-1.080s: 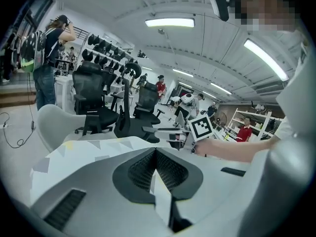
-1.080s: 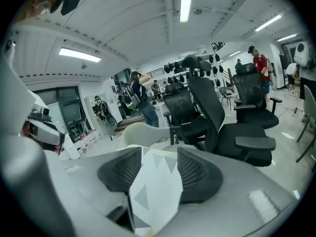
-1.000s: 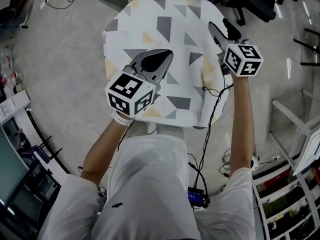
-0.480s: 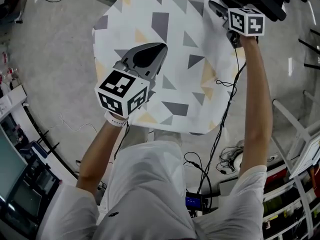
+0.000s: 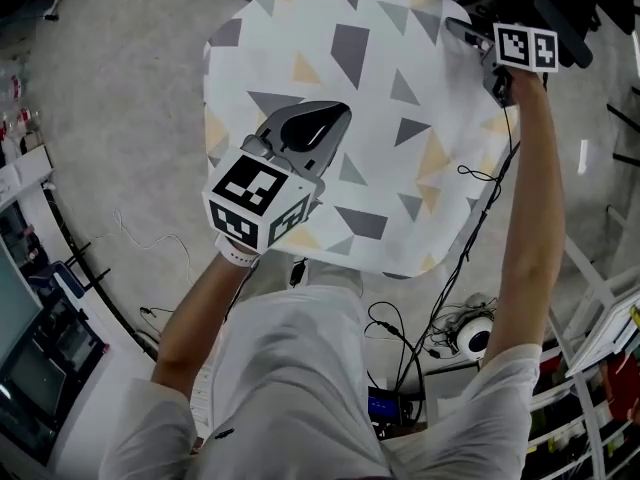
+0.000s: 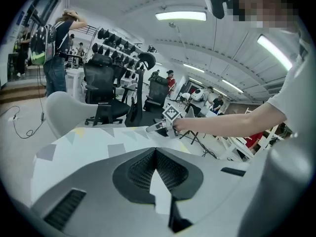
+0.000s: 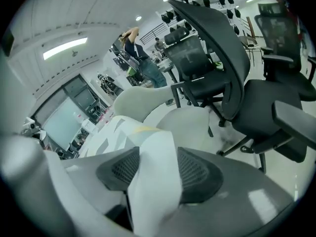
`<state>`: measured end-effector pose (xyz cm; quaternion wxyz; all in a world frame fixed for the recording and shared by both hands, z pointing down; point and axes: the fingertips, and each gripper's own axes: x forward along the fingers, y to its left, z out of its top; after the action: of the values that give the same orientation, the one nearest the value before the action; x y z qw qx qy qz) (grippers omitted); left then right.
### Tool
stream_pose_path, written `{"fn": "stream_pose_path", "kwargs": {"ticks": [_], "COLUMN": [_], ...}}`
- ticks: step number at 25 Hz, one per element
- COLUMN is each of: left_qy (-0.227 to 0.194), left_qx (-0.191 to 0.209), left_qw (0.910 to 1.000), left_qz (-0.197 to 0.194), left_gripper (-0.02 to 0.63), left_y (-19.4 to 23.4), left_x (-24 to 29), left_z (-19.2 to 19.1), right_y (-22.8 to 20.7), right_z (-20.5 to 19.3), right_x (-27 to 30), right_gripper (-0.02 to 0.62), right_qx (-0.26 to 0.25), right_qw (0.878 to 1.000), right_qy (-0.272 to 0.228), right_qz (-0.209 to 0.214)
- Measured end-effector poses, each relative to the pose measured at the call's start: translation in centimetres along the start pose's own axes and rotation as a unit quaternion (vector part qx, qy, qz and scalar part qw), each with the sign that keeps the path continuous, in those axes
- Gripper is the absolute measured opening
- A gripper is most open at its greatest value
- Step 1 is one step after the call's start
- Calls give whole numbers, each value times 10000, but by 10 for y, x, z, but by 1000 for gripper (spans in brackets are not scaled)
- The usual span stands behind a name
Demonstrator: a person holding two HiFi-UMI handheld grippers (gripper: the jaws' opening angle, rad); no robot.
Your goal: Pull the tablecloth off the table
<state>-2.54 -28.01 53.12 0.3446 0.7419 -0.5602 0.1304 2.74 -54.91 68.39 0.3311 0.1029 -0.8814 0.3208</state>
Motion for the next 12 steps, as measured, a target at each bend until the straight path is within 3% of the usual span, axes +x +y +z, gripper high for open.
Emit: {"fn": "stream_pose_path", "kwargs": {"ticks": [4,12], "left_qy": [-59,-159], "left_qx": [10,153], "left_qw": [10000,9998], "left_qz": [26,-2], "left_gripper": [6,6], "left_y": [3,3], "left_x": [-9,-5], "left_z": [2,20], "right_y": [6,44], "right_z": [8,21], "right_x": [-12,-42], "right_gripper": [210,110], "right_qx": [-506,-980], "right_qw": [9982,9945], "right_qy": [-99,-365], "right_qz": [-312,33]}}
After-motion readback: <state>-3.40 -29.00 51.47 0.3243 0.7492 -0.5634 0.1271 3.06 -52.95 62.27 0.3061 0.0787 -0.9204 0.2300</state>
